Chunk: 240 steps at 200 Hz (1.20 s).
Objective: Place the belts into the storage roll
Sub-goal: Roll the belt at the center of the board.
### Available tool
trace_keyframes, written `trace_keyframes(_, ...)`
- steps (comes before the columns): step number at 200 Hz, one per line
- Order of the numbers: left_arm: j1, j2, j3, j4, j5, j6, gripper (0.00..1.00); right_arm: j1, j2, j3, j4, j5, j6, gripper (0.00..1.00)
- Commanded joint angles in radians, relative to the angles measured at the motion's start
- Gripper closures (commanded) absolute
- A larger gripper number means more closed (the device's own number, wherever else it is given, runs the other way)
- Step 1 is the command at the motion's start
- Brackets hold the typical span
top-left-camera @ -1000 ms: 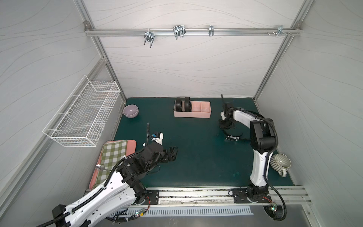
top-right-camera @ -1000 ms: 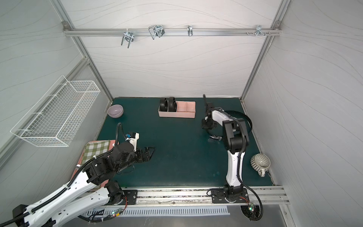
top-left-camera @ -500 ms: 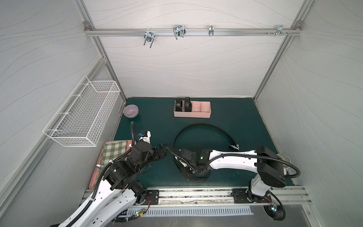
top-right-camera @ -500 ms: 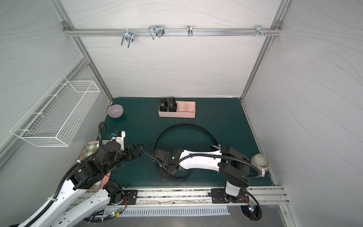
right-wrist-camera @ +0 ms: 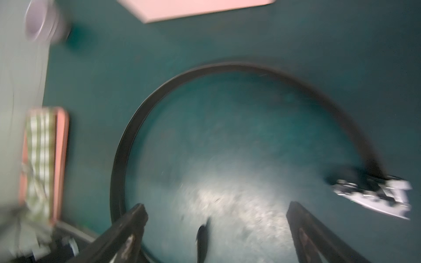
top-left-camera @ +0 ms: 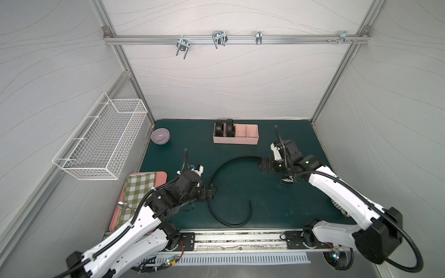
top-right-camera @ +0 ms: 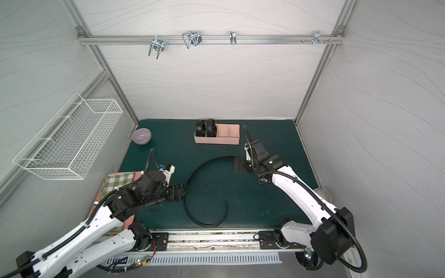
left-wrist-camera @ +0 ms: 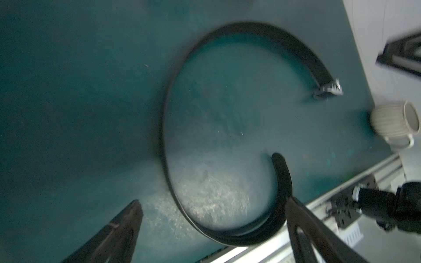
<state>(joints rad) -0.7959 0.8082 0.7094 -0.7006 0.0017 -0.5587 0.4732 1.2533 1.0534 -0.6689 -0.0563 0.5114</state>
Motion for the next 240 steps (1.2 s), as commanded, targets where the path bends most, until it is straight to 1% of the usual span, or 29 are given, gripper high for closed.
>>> trace_keyframes(1, -0.14, 0.096, 0.038, 0.089, 0.083, 0.049, 0.08, -0.137, 0.096, 0.036, -0.043, -0.124, -0.049, 0.01)
trace_keyframes(15, -0.243, 0.167, 0.067, 0.107, 0.06, 0.075, 0.06, -0.202, 0.182, 0.082, -0.045, -0.152, -0.085, 0.01)
trace_keyframes(24, -0.293, 0.215, 0.084, 0.116, 0.061, 0.098, 0.06, -0.223, 0.254, 0.125, -0.061, -0.146, -0.12, 0.01)
trace_keyframes(32, -0.318, 0.259, 0.098, 0.119, 0.066, 0.11, 0.06, -0.235, 0.305, 0.165, -0.08, -0.153, -0.146, 0.01)
trace_keyframes(39, -0.337, 0.294, 0.103, 0.13, 0.077, 0.124, 0.06, -0.25, 0.358, 0.191, -0.075, -0.183, -0.165, 0.01)
trace_keyframes(48, -0.369, 0.329, 0.107, 0.146, 0.062, 0.14, 0.06, -0.269, 0.408, 0.215, -0.071, -0.203, -0.173, 0.01)
trace_keyframes(68, -0.428, 0.404, 0.108, 0.19, 0.049, 0.172, 0.06, -0.28, 0.482, 0.266, -0.072, -0.183, -0.194, 0.01)
trace_keyframes(82, -0.451, 0.462, 0.103, 0.248, 0.047, 0.187, 0.06, -0.292, 0.512, 0.29, -0.071, -0.196, -0.196, 0.01)
trace_keyframes(97, -0.463, 0.525, 0.119, 0.269, 0.035, 0.201, 0.06, -0.296, 0.527, 0.298, -0.067, -0.198, -0.199, 0.01)
trace_keyframes(117, -0.48, 0.608, 0.163, 0.249, 0.016, 0.238, 0.11, -0.298, 0.547, 0.304, -0.069, -0.194, -0.209, 0.01)
trace_keyframes(130, -0.493, 0.655, 0.184, 0.234, 0.003, 0.26, 0.16, -0.301, 0.568, 0.314, -0.078, -0.185, -0.218, 0.01)
trace_keyframes(156, -0.495, 0.71, 0.169, 0.267, 0.017, 0.276, 0.17, -0.299, 0.623, 0.35, -0.107, -0.163, -0.238, 0.01)
trace_keyframes(178, -0.496, 0.755, 0.18, 0.256, -0.01, 0.283, 0.19, -0.298, 0.649, 0.365, -0.098, -0.122, -0.251, 0.01)
trace_keyframes(198, -0.494, 0.802, 0.207, 0.239, -0.048, 0.286, 0.27, -0.298, 0.685, 0.391, -0.114, -0.113, -0.273, 0.01)
trace_keyframes(213, -0.479, 0.832, 0.217, 0.239, -0.058, 0.272, 0.4, -0.298, 0.697, 0.388, -0.108, -0.121, -0.284, 0.01)
trace_keyframes(223, -0.461, 0.846, 0.216, 0.249, -0.058, 0.256, 0.45, -0.299, 0.702, 0.38, -0.101, -0.126, -0.287, 0.01)
trace_keyframes(227, -0.453, 0.849, 0.215, 0.252, -0.058, 0.25, 0.5, -0.3, 0.705, 0.379, -0.1, -0.131, -0.289, 0.01)
trace_keyframes(240, -0.422, 0.865, 0.214, 0.258, -0.06, 0.23, 0.76, -0.298, 0.715, 0.368, -0.091, -0.152, -0.293, 0.01)
